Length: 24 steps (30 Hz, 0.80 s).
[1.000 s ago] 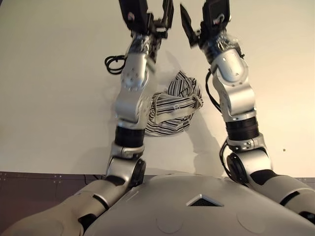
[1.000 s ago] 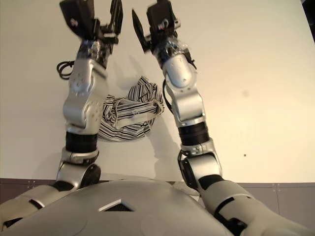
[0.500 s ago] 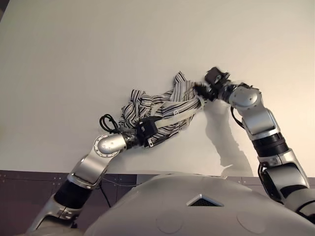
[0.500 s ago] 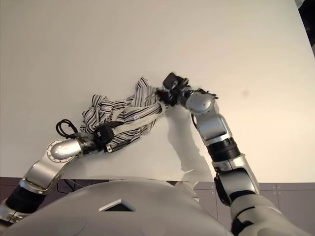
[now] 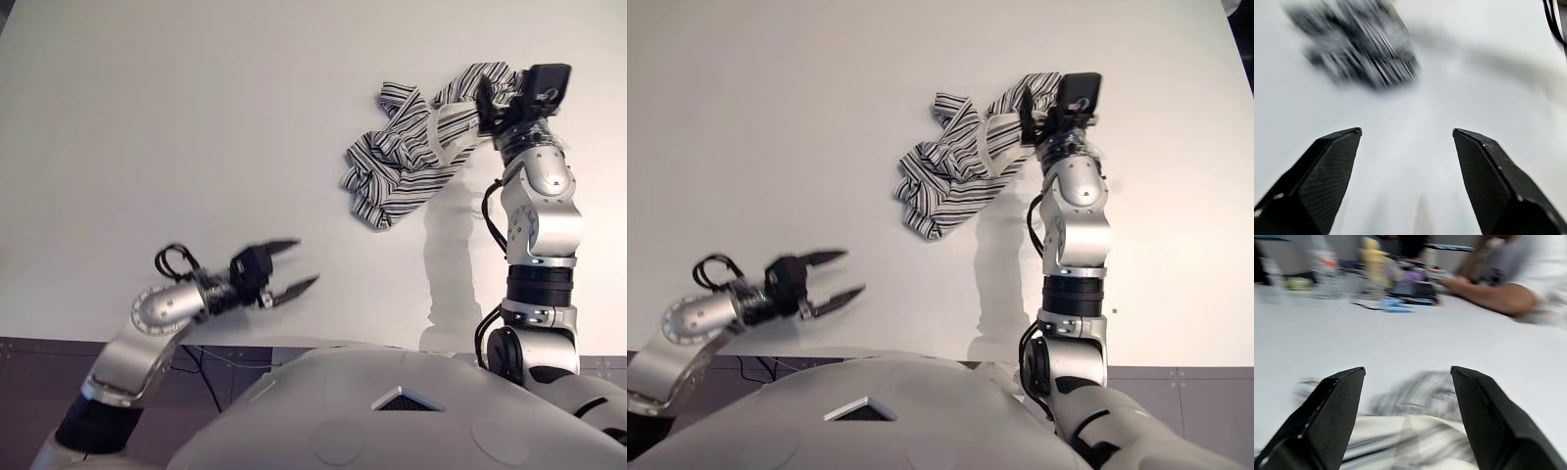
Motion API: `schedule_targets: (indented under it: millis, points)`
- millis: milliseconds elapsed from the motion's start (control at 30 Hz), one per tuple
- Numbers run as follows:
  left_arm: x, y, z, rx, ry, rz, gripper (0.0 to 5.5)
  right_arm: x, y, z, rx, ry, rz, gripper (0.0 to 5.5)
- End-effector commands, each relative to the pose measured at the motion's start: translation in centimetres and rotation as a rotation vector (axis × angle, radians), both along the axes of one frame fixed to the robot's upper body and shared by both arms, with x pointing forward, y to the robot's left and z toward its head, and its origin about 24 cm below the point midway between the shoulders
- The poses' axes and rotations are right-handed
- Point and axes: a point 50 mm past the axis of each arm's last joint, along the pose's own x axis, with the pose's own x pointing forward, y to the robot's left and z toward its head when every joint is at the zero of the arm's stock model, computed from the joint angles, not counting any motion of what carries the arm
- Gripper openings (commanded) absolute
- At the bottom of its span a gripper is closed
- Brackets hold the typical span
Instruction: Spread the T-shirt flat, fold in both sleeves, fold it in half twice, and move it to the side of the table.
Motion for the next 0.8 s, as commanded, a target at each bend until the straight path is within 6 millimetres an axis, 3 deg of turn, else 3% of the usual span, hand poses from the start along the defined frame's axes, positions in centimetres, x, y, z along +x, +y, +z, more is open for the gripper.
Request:
schedule_targets:
  millis: [33, 100, 167, 233, 300, 400, 567, 633, 700, 800]
  points:
    - [2.9, -0.2, 0.8, -0.048, -0.039, 0.148, 3.47, -0.2, 2.9, -1.5, -0.250, 0.133, 0.333, 3.22]
    - [4.0, -1.3, 0.3, -0.032, -0.035, 0.173, 3.47, -1.1, 3.2, -4.2, -0.426, 0.274, 0.454, 3.22]
    - [4.3, -3.1, -0.1, -0.056, -0.008, 0.170, 3.47, -1.9, 3.3, -5.2, -0.472, 0.351, 0.540, 3.22]
    - [3.9, -5.0, -1.6, -0.019, 0.087, 0.171, 3.47, -2.2, 3.2, -4.8, -0.519, 0.366, 0.617, 3.22]
    - [2.9, -6.5, -3.6, 0.076, 0.161, 0.164, 3.47, -2.4, 3.1, -3.4, -0.557, 0.339, 0.715, 3.22]
    - [2.7, -8.1, -5.0, 0.087, 0.238, 0.199, 3.47, -2.0, 3.2, -1.2, -0.547, 0.301, 0.794, 3.22]
    - [3.2, -7.9, -7.1, 0.251, 0.243, 0.247, 3.47, -2.0, 2.8, -0.6, -0.584, 0.326, 0.878, 3.22]
    - [3.3, -7.3, -6.5, 0.238, 0.205, 0.267, 3.47, -1.9, 2.0, -0.1, -0.614, 0.327, 0.901, 3.22]
    - [2.7, -6.8, -4.0, 0.177, 0.054, 0.205, 3.47, -1.2, 1.5, 0.5, -0.632, 0.293, 0.870, 3.22]
    - [2.2, -4.9, -1.7, 0.090, 0.002, 0.215, 3.47, -0.3, 2.6, 0.6, -0.566, 0.233, 0.814, 3.22]
